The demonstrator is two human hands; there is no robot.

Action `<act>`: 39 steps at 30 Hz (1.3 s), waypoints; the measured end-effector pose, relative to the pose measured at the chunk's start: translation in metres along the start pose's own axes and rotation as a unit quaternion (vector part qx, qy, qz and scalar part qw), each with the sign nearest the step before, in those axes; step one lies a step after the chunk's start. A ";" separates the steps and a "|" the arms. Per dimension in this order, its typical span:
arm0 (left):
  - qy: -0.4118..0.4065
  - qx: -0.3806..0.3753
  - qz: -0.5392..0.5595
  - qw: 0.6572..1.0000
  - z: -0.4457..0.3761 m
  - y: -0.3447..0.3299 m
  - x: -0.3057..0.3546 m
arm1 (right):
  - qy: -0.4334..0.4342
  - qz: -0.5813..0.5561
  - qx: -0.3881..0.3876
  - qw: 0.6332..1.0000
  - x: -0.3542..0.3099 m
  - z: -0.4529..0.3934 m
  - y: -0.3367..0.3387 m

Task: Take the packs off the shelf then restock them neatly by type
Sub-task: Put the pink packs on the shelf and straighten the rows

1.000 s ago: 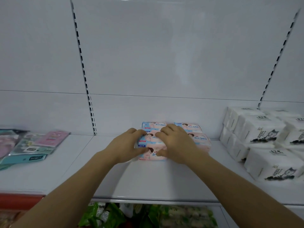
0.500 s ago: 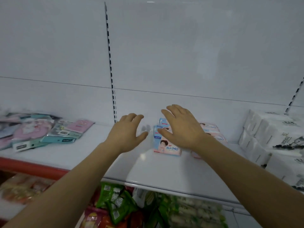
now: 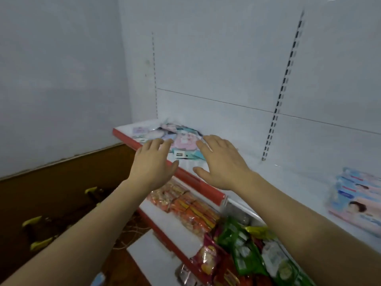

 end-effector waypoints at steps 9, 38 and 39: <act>0.168 -0.036 -0.040 0.984 0.068 0.006 -0.205 | 0.120 -0.026 0.000 0.992 -0.191 -0.127 -0.031; 0.487 -0.360 0.086 0.791 0.175 -0.481 -0.636 | 0.348 -0.060 -0.347 0.869 -0.511 -0.416 -0.612; 0.488 -0.370 0.091 0.786 0.186 -0.510 -0.647 | 0.347 -0.060 -0.354 0.866 -0.520 -0.415 -0.642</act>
Point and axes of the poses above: each hand's wrist, its own z-axis away from the middle knuckle, its own y-axis out of the back of the hand, x = y × z, the point moved 5 cm from there along -z, towards the middle knuckle, and after that the axes turned 10 degrees about -x, right-handed, at the moved point
